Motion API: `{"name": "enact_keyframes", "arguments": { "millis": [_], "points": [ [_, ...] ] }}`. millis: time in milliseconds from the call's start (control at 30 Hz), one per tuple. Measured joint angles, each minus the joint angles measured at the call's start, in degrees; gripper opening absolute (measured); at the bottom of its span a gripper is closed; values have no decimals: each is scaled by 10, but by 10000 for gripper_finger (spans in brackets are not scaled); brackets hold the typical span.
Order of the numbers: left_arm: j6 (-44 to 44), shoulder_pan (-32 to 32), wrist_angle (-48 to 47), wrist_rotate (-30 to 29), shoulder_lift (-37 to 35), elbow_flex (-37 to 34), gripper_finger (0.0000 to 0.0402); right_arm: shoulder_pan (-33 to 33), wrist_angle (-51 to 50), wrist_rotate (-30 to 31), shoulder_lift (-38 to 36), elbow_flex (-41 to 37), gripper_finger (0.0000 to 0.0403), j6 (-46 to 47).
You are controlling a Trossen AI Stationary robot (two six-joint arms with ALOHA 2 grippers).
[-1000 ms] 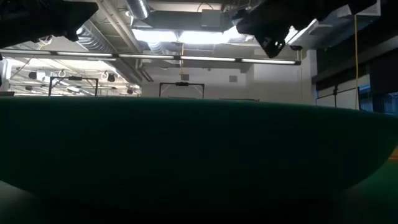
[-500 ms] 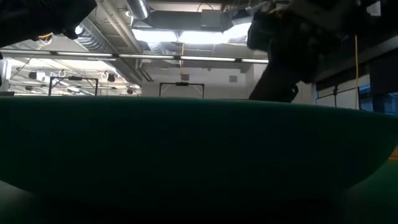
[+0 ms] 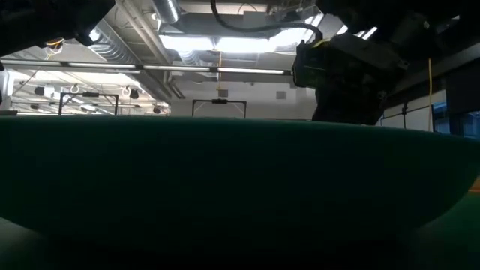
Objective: Stack plastic plates
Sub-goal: Stack the dark green plate on the light green plate
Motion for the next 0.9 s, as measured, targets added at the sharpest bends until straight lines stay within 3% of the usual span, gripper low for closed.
{"name": "enact_keyframes", "arguments": {
  "millis": [333, 700, 900],
  "points": [
    [-6, 0, 0, -14, 0, 0, 1, 0, 3, -16, 11, 0, 123, 25],
    [-16, 0, 0, -19, 0, 0, 1, 0, 2, -1, 11, 0, 9, 24],
    [-16, 0, 0, -19, 0, 0, 1, 0, 12, -4, 11, 0, 10, 13]
  ]
}}
